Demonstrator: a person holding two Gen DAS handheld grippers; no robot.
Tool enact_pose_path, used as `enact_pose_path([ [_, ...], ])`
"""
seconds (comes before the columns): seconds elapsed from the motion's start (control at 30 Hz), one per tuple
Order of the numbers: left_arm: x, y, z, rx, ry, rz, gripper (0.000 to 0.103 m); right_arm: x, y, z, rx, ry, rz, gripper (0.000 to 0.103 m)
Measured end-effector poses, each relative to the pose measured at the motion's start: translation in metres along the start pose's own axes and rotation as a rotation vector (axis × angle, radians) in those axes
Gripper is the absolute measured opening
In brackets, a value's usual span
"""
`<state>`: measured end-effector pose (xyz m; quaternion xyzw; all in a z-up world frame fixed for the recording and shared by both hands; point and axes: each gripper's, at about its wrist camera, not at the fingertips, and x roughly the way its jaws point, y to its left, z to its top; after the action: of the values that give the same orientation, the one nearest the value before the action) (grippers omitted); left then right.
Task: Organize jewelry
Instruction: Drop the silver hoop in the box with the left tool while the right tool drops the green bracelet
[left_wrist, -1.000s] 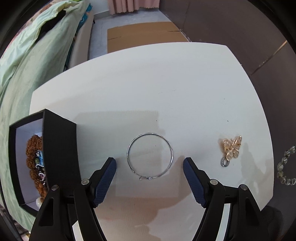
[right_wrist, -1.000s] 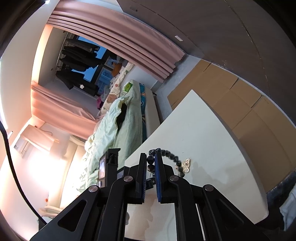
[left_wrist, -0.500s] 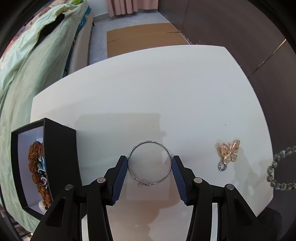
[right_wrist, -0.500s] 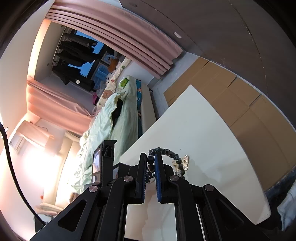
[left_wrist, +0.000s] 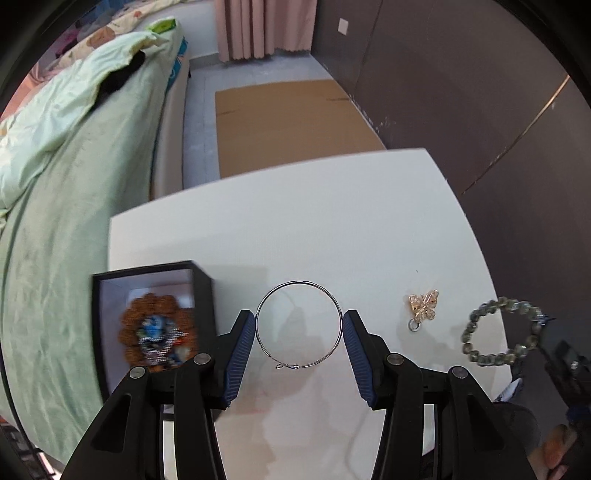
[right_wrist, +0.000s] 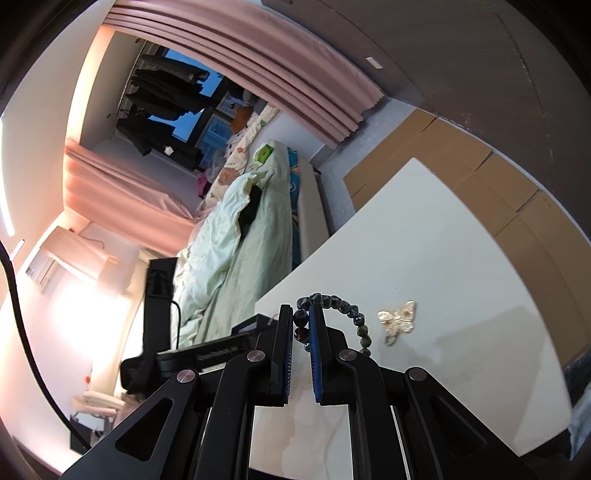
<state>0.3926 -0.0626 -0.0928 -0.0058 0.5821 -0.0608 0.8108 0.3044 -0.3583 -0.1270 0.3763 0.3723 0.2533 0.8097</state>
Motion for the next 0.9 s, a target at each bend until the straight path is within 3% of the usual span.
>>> enact_pose_path([
  [0.5, -0.041, 0.075, -0.030, -0.063, -0.069, 0.009, 0.053, 0.037, 0.055, -0.018, -0.093, 0.049, 0.032, 0.010],
  [0.53, -0.041, 0.080, -0.032, -0.070, -0.066, 0.001, 0.062, 0.042, 0.060, -0.019, -0.101, 0.058, 0.037, 0.010],
  [0.57, -0.041, 0.085, -0.034, -0.082, -0.064, -0.011, 0.081, 0.046, 0.063, -0.020, -0.107, 0.067, 0.041, 0.010],
  [0.63, -0.047, 0.097, -0.038, -0.101, -0.085, -0.034, 0.093, 0.056, 0.075, -0.023, -0.124, 0.089, 0.049, 0.010],
  [0.9, -0.076, 0.139, -0.055, -0.169, -0.160, -0.047, 0.093, 0.086, 0.118, -0.032, -0.207, 0.150, 0.068, 0.010],
])
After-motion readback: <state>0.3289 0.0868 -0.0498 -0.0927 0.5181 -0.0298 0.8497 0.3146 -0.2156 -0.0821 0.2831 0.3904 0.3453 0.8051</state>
